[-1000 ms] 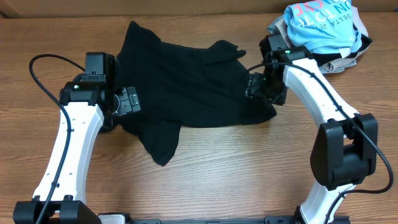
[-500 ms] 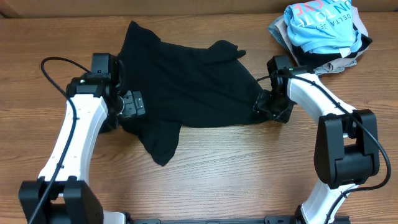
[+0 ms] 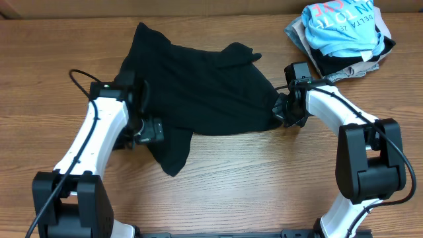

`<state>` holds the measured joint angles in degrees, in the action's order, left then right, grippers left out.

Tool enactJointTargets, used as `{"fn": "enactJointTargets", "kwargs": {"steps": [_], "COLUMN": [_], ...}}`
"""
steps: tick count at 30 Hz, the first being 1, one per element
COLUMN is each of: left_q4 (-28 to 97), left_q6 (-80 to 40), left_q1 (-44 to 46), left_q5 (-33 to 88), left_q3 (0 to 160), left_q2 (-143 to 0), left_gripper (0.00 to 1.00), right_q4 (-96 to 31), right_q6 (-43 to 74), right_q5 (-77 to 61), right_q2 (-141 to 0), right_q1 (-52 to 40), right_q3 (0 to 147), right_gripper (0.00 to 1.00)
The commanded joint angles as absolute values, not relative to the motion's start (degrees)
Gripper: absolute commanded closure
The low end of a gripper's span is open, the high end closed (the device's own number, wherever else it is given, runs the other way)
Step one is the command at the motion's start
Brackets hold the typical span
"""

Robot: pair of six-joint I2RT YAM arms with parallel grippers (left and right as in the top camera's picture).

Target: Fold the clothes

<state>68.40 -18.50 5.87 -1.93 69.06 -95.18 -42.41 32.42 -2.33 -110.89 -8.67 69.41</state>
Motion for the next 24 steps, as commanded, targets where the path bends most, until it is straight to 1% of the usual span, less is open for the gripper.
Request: {"fn": "enactJointTargets", "kwargs": {"steps": [1,4,8,10,16,20,24], "left_q4": [69.5,69.3,66.5,65.8,61.2,56.4,51.7], "left_q6": [-21.1,-23.1,-26.7,-28.7,-30.9,-30.9,-30.9], "left_q1": [9.6,14.7,21.7,23.4,25.1,25.2,25.2], "left_q5": [0.5,1.5,-2.0,-3.2,-1.5,1.6,1.3], "left_q3": [68.1,67.0,63.9,62.6,57.3,52.8,49.2], "left_q2": [-95.5,-95.5,-95.6,-95.6,-95.6,-95.6,-95.6], "left_gripper": [0.05,0.06,0.05,0.05,0.06,0.09,0.11], "right_q4": [-41.6,-41.6,-41.6,-41.6,-41.6,-41.6,-41.5], "right_q6": [33.1,33.1,33.0,33.0,33.1,33.1,33.1], "right_q5": [-2.4,-2.4,-2.4,-2.2,-2.0,-2.0,-2.0], "right_q2": [-112.6,-112.6,-112.6,-112.6,-112.6,-112.6,-112.6], "right_q1": [-8.9,-8.9,-8.9,-8.9,-8.9,-8.9,-8.9], "right_q3": [67.5,67.5,67.5,67.5,67.5,67.5,67.5], "right_gripper": [0.96,0.96,0.96,0.96,0.96,0.96,0.96]}}
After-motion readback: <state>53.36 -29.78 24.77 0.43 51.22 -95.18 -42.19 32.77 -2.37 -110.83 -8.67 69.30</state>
